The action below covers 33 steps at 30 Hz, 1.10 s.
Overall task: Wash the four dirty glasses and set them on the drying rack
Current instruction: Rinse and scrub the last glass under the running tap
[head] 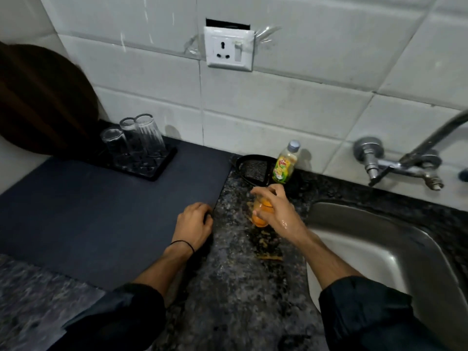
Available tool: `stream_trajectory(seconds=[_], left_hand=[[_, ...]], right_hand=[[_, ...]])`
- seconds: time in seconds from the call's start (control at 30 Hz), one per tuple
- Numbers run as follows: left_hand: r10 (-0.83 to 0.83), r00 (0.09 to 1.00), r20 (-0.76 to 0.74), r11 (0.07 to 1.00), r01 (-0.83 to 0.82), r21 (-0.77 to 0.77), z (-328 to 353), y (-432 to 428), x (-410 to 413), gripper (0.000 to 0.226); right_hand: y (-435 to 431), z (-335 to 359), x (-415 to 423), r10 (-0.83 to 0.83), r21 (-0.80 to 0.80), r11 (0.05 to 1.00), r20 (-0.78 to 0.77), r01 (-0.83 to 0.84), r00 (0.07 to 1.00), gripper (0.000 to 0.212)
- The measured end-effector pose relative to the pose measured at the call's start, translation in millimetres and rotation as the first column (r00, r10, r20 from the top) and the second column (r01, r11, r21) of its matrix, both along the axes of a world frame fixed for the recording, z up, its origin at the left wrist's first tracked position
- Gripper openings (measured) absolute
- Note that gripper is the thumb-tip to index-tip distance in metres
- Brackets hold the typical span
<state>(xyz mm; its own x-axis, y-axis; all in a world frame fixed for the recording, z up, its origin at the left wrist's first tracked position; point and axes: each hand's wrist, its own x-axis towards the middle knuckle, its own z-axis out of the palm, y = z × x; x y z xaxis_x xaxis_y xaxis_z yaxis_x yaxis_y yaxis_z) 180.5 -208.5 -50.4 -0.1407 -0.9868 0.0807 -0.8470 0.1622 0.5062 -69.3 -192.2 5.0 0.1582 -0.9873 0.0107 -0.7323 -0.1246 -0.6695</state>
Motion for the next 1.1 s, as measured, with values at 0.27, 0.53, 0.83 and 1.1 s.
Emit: stream_trajectory(seconds=[0.27, 0.53, 0.83, 1.1], left_hand=[[-0.180, 0.968, -0.174, 0.982, 0.186, 0.016, 37.3, 18.8, -119.8, 0.020], [-0.205, 0.902, -0.380, 0.965, 0.251, 0.077, 97.8, 15.3, -299.8, 0.037], [0.133, 0.860, -0.492, 0.952, 0.028, 0.306, 129.5, -23.0, -407.9, 0.055], [0.416, 0.527, -0.741, 0.713, 0.317, 0.625, 113.3, 32.7, -410.5, 0.072]], right_hand=[[67.1, 12.0, -133.8, -0.198, -0.004, 0.980, -0.024, 0.198, 0.980, 0.053], [103.7, 51.5, -223.5, -0.399, -0.086, 0.909, 0.106, 0.408, 0.911, 0.067], [119.0, 67.4, -293.5, -0.431, 0.074, 0.895, 0.399, 0.440, 0.809, 0.062], [103.9, 61.6, -314.7, -0.403, 0.235, 0.913, 0.655, 0.334, 0.639, 0.053]])
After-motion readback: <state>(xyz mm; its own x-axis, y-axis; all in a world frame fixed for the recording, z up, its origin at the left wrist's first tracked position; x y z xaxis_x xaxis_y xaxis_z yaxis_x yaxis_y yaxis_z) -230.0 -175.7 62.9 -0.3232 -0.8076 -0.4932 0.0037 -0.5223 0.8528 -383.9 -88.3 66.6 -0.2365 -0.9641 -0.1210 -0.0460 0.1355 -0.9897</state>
